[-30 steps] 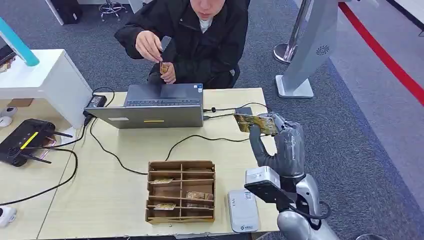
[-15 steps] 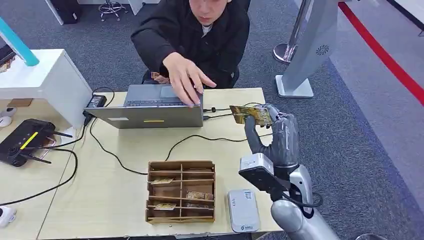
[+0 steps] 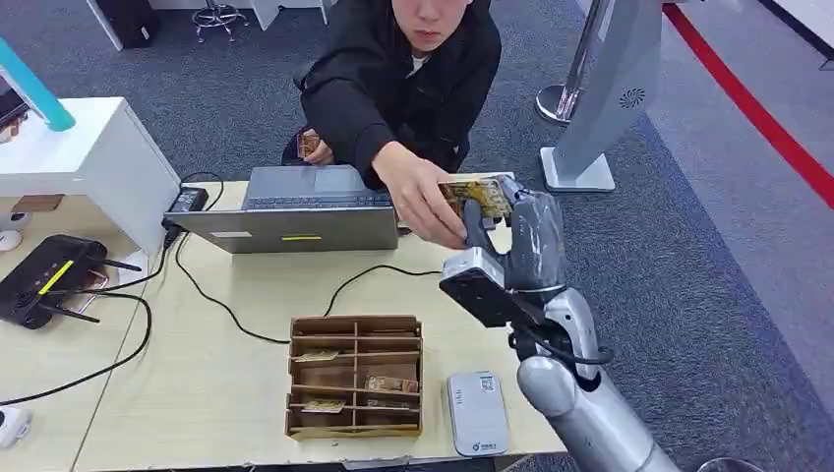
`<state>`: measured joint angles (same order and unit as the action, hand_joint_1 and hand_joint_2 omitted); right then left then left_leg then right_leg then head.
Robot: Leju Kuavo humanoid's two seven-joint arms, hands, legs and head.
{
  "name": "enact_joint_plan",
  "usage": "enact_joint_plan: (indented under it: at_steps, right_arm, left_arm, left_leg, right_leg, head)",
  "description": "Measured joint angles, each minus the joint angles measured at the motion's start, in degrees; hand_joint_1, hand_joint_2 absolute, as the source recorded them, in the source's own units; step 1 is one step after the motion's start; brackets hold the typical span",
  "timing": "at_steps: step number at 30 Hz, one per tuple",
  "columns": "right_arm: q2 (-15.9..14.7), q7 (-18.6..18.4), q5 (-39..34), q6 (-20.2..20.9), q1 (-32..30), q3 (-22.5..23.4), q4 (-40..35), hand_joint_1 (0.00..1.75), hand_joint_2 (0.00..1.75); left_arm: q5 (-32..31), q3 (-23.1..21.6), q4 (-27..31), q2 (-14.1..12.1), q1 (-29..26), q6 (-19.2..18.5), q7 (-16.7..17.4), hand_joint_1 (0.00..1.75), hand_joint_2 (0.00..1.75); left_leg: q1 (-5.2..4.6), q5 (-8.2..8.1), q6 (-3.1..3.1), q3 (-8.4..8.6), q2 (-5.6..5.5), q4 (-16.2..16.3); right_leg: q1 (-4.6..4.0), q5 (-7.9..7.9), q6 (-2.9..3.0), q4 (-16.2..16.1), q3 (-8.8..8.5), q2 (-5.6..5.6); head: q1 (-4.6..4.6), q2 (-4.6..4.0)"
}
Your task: Pass the card to the sensor for recognition and then transmit it.
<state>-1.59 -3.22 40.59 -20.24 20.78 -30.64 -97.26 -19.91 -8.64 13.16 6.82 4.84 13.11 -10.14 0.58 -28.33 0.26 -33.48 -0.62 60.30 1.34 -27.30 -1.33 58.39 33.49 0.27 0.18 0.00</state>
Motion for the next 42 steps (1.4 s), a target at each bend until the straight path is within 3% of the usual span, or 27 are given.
enact_joint_plan:
  at_steps: [7, 9, 16, 17, 18, 19, 25, 29, 40, 42]
  right_arm:
    - [1.9, -1.9, 0.7, 1.6, 3.8, -0.9, 4.1, 1.75, 1.75]
    - [2.3, -2.2, 0.7, 1.6, 4.3, -1.2, 4.6, 1.47, 1.75]
    - [2.8, -2.4, 0.4, 1.7, 5.1, -1.8, 5.9, 1.47, 1.75]
    - [2.8, -2.4, 0.4, 1.7, 5.1, -1.9, 6.0, 0.00, 1.75]
    - [2.8, -2.4, 0.4, 1.7, 5.2, -1.9, 6.1, 0.00, 1.75]
    - [2.8, -2.4, 0.4, 1.7, 5.2, -2.0, 6.2, 0.00, 0.00]
    - [2.8, -2.0, -1.2, 1.4, 4.2, -2.3, 5.3, 0.00, 0.00]
    - [2.8, -0.5, -6.9, 2.9, 2.2, -2.8, 2.5, 0.00, 0.00]
    - [2.7, 3.3, -13.8, 4.9, -2.3, -7.6, -7.4, 0.00, 0.00]
    - [2.7, 4.2, -15.9, 6.8, -2.4, -8.8, -8.5, 0.00, 0.00]
  left_arm:
    - [-1.2, -1.5, 0.0, 0.4, 1.0, -1.1, 0.9, 0.00, 0.00]
    - [-1.2, -1.7, 0.0, 0.5, 1.0, -1.2, 1.0, 0.00, 0.00]
    - [-1.2, -1.8, 0.0, 0.5, 1.0, -1.2, 1.0, 0.00, 0.00]
    - [-1.2, -1.8, 0.0, 0.5, 1.0, -1.2, 1.0, 0.00, 0.00]
    - [-1.2, -1.8, 0.0, 0.5, 1.0, -1.2, 1.0, 0.00, 0.00]
    - [-1.2, -1.8, 0.0, 0.5, 1.0, -1.2, 1.0, 0.00, 0.00]
    - [-0.2, -1.8, 0.0, 0.5, 0.8, -0.4, 0.1, 0.00, 0.00]
    - [0.5, -1.7, 0.0, 0.3, 0.2, 0.4, -0.8, 0.00, 0.00]
    - [1.8, -1.2, 0.0, -0.3, -1.2, 1.5, -2.0, 0.00, 0.00]
    - [2.1, -1.0, 0.0, -0.4, -1.4, 1.8, -2.2, 0.00, 0.00]
  left_leg:
    - [0.01, 0.04, 0.00, -0.01, -0.04, 0.0]
    - [0.01, 0.04, 0.00, -0.02, -0.05, 0.0]
    - [0.01, 0.04, 0.00, -0.05, -0.06, 0.0]
    - [0.01, 0.04, 0.00, -0.06, -0.06, 0.0]
    - [0.01, 0.04, 0.00, -0.06, -0.06, 0.0]
    - [0.00, 0.04, 0.00, -0.06, -0.06, 0.0]
    - [0.01, 0.04, 0.00, -0.06, -0.05, 0.0]
    - [0.01, 0.03, -0.01, -0.06, -0.04, 0.0]
    - [0.02, 0.03, -0.01, -0.11, -0.04, 0.0]
    - [0.02, 0.03, -0.01, -0.10, -0.02, 0.0]
  right_leg:
    - [-0.01, 0.00, 0.00, 0.0, 0.00, -0.05]
    - [-0.01, 0.00, 0.00, 0.0, 0.00, -0.05]
    - [-0.01, -0.01, 0.00, 0.0, 0.01, -0.05]
    - [-0.01, -0.01, 0.00, 0.0, 0.01, -0.05]
    - [-0.01, -0.01, 0.00, 0.0, 0.02, -0.05]
    - [-0.01, -0.01, 0.00, 0.0, 0.02, -0.05]
    - [-0.01, -0.01, 0.00, 0.0, 0.04, -0.05]
    - [-0.01, -0.01, 0.00, 0.0, 0.06, -0.04]
    - [-0.01, -0.02, 0.01, 0.0, 0.09, -0.04]
    - [-0.01, -0.02, 0.01, 0.0, 0.09, -0.01]
  head:
    - [0.00, 0.00]
    - [0.00, 0.00]
    - [0.00, 0.00]
    - [0.00, 0.00]
    - [0.00, 0.00]
    - [0.00, 0.00]
    - [0.00, 0.00]
    - [0.00, 0.00]
    - [0.00, 0.00]
    - [0.00, 0.00]
